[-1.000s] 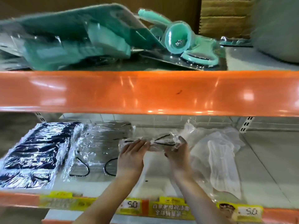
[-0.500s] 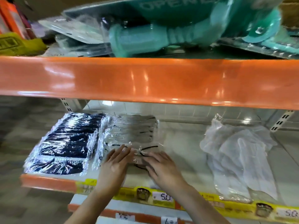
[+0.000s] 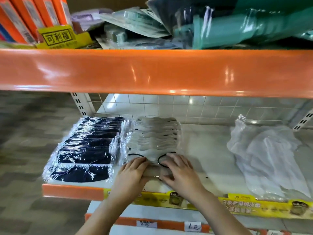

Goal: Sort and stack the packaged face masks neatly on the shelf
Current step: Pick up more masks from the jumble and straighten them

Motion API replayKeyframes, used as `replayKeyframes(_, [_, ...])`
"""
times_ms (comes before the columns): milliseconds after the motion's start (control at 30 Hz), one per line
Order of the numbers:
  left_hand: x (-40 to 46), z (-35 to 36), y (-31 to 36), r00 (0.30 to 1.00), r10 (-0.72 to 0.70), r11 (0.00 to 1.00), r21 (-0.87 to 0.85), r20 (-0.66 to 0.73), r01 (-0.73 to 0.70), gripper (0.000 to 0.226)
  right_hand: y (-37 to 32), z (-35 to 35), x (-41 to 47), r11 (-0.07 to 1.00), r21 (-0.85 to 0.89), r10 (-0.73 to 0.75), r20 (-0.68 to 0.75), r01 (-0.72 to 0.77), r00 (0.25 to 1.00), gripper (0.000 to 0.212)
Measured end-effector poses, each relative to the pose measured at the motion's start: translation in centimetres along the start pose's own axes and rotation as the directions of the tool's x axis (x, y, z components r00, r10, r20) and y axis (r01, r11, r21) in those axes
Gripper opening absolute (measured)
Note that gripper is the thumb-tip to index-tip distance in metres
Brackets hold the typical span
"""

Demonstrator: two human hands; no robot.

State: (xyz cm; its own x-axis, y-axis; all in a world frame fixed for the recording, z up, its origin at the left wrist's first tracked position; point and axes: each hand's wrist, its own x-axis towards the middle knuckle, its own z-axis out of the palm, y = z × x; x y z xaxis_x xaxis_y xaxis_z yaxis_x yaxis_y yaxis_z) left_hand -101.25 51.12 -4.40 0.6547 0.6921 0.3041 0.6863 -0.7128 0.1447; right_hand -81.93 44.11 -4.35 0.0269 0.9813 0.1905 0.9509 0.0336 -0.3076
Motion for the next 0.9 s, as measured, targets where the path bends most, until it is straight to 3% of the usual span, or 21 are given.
replayKeyframes(33, [0.1,-0.1,-0.1,1.000,-0.008,1.000,0.018,0.016,0.007,0.054,0.0,-0.1,0.1,1.000,0.006,0.019,0.067,-0.019,0.998,0.053])
replayKeyframes(100, [0.3,-0.1,-0.2,0.999,-0.024,0.998,0.058,0.046,0.021,0.063,0.1,0.0,0.2,1.000,-0.030,0.008,0.063,-0.006,0.998,0.059])
replayKeyframes(233, [1.0,0.2,-0.5,0.999,-0.044,0.993,0.110,-0.022,0.046,0.033,-0.2,0.5,0.3,0.995,-0.103,-0.003,-0.022,0.000,1.000,0.054])
replayKeyframes(500, [0.4,0.3,0.7,0.991,-0.130,0.989,0.067,-0.036,0.132,0.036,-1.1,0.6,0.5,0.990,-0.136,-0.034,-0.102,0.020,0.994,0.051])
replayKeyframes(633, [0.6,0.2,2.3,0.987,-0.146,0.989,0.016,-0.060,0.147,0.049,-1.0,0.4,0.1,0.997,-0.077,-0.022,-0.143,0.011,0.990,0.046])
replayKeyframes(767, [1.5,0.0,5.0,0.990,-0.105,0.994,-0.032,-0.094,0.102,0.049,-0.3,-0.4,-0.4,0.999,-0.041,-0.005,-0.248,-0.005,0.969,0.029])
replayKeyframes(900, [3.1,0.4,8.3,0.992,-0.072,0.992,-0.111,-0.103,0.060,0.045,2.0,-2.2,-0.8,0.998,-0.049,0.026,-0.287,-0.042,0.958,0.027])
